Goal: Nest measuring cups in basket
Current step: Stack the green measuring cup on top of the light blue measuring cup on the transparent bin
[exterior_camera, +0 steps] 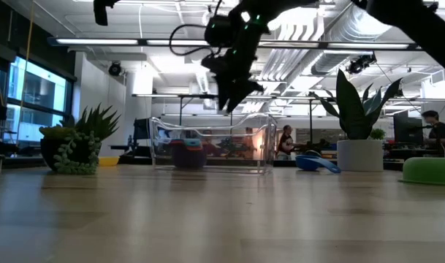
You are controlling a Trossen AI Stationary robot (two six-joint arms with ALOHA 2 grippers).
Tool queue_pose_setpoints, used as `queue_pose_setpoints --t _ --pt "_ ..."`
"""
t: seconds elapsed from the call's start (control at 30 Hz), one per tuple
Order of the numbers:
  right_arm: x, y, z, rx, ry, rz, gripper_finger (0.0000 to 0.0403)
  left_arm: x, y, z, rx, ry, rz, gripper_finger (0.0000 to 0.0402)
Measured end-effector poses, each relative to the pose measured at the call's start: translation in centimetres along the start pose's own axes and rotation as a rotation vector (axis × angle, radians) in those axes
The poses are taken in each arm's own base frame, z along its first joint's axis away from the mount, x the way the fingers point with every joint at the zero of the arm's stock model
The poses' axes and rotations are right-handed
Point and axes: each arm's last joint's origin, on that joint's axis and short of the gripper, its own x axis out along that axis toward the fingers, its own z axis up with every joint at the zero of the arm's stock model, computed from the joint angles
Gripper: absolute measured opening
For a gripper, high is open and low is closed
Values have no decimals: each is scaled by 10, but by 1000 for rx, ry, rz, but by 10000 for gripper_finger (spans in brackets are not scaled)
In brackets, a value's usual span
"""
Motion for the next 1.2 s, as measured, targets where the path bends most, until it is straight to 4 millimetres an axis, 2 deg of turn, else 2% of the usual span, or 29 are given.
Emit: queue_pose_setpoints --t 0.13,0.27,0.37,0.57,0.73,0.83,0.97,1.2 --pt "-35 5 -21 -88 17 -140 129 0 0 0 3 -1 1 215" --pt "-53 4 -57 -82 41 -167 129 0 1 0 20 -13 17 215" --pt "-60 1 -100 -17 40 -146 129 0 1 0 20 -14 19 215" --pt "-88 2 -193 206 -35 30 129 0 1 0 18 -14 19 215" --pt "-107 -2 -250 376 -70 172 129 0 1 0 20 -14 20 215" --pt "-115 -7 -272 443 -64 227 129 0 1 0 22 -13 20 215" --pt "-122 -12 -290 478 -33 258 129 0 1 0 23 -13 21 215" --pt "-124 -19 -310 461 93 151 129 0 1 0 22 -12 21 215"
